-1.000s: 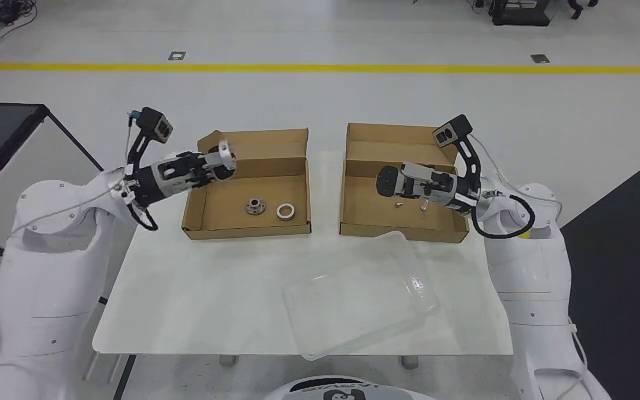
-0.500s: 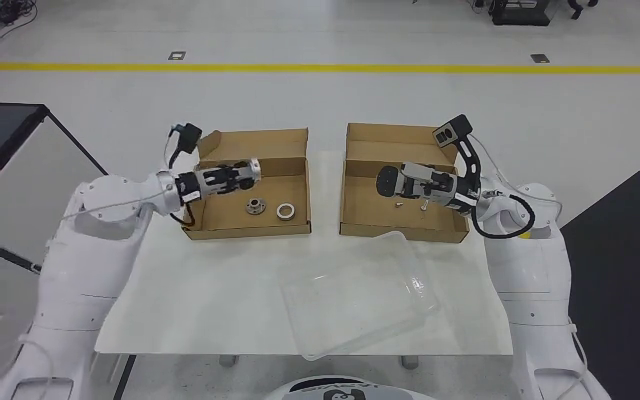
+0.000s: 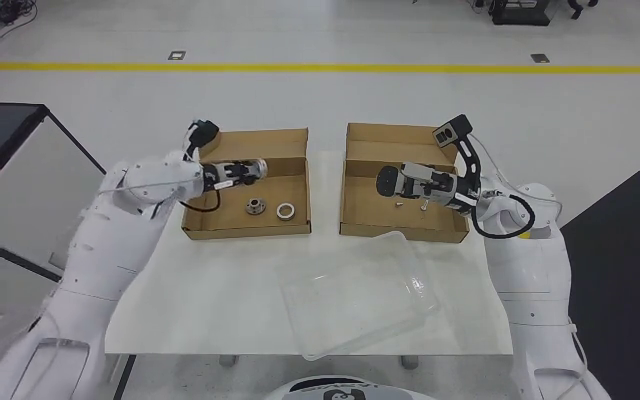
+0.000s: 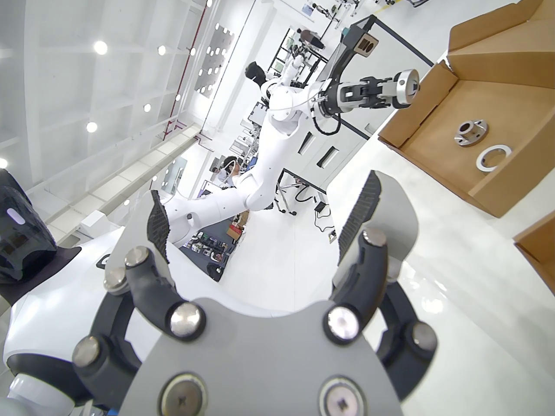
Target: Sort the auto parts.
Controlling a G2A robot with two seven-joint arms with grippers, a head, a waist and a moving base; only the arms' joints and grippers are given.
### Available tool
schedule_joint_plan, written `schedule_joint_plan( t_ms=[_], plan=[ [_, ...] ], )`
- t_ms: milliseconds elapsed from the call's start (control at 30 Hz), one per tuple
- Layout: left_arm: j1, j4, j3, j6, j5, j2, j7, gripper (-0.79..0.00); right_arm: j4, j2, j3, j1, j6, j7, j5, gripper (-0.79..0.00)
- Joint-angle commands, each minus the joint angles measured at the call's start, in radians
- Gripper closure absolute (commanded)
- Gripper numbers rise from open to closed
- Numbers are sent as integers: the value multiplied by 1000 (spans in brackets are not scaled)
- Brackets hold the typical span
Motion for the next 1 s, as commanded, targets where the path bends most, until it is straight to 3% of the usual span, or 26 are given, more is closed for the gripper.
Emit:
schedule_joint_plan(
  t_ms=[0, 433, 967],
  plan=[
    [-19, 33, 20, 8, 27, -5, 8, 0, 0, 0, 0, 0, 0, 0, 0, -785],
    [-55, 178, 61, 3, 222, -11, 100, 0, 0, 0, 0, 0, 0, 0, 0, -785],
    [10, 184, 73, -34, 412, 1, 103, 0, 0, 0, 0, 0, 0, 0, 0, -785]
  ],
)
